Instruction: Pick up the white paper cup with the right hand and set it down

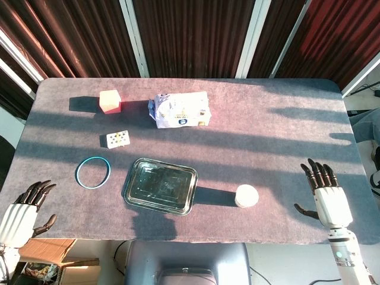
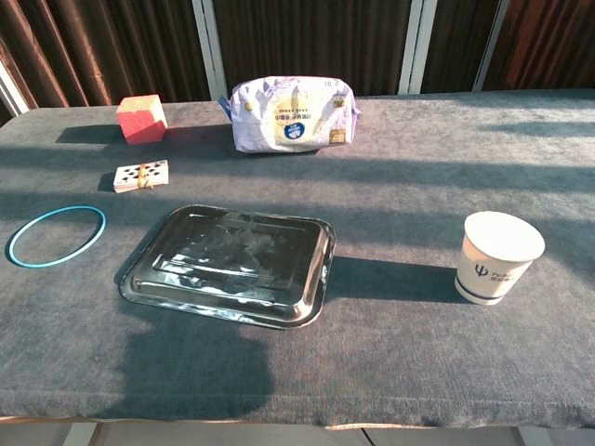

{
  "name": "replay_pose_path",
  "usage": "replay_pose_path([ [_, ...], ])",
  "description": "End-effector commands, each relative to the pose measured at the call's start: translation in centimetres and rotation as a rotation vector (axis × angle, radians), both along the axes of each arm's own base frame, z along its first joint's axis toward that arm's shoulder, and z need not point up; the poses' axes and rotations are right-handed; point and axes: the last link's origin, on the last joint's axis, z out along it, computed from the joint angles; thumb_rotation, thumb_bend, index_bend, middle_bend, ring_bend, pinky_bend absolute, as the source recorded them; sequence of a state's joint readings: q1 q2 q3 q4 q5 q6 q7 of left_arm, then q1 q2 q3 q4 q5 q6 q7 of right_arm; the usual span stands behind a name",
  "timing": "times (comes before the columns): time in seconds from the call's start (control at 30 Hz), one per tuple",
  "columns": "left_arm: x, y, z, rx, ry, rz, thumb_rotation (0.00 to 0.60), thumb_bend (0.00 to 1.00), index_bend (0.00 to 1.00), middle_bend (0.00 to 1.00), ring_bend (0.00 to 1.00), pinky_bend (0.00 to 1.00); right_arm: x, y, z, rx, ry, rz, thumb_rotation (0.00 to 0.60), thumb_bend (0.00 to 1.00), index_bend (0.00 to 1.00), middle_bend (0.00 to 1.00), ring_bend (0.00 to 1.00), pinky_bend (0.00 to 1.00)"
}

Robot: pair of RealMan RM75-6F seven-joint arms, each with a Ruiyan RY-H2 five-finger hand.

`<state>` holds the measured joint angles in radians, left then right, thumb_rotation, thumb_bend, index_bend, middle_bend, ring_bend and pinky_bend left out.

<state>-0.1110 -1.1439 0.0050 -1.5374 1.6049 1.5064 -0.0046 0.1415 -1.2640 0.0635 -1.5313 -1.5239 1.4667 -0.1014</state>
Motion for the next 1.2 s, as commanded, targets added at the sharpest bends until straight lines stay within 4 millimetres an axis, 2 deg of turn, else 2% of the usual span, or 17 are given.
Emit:
replay_pose_path([
  [0.03,0.0,0.0,0.0,-0.002,0.002,0.001,0.600,0.30,0.19,0.10,0.10,0.29,0.0,-0.1,0.0,0.008,0.003,-0.004,0.600,0.17,0.04,0.03,0.00,0.11],
  [0.23,0.0,0.0,0.1,0.001,0.002,0.002,0.600,0.30,0.21,0.10,0.10,0.29,0.0,-0.4,-0.5,0.094,-0.034,-0.014,0.600,0.17,0.04,0.03,0.00,0.11],
  [0.47,-0.1,-0.1,0.2,0.004,-0.001,0.007,0.600,0.30,0.21,0.10,0.10,0.29,-0.1,-2.0,-2.7,0.295,-0.105,0.000,0.600,0.17,0.08,0.04,0.00,0.12],
  [0.77,-0.1,-0.3,0.4,0.014,-0.005,0.011,0.600,0.30,0.22,0.11,0.10,0.29,0.9,-4.9,-5.9,0.378,-0.235,0.055,0.600,0.17,0.21,0.19,0.11,0.20],
  [1.0,-0.1,-0.4,0.5,0.015,-0.007,0.010,0.600,0.30,0.22,0.11,0.10,0.29,1.7,-6.2,-7.6,0.462,-0.316,0.059,0.600,0.17,0.30,0.25,0.17,0.24],
  [1.2,-0.1,-0.4,0.6,0.016,-0.011,0.010,0.600,0.30,0.22,0.11,0.10,0.29,2.0,-6.6,-8.8,0.473,-0.332,0.072,0.600,0.17,0.40,0.33,0.26,0.32],
])
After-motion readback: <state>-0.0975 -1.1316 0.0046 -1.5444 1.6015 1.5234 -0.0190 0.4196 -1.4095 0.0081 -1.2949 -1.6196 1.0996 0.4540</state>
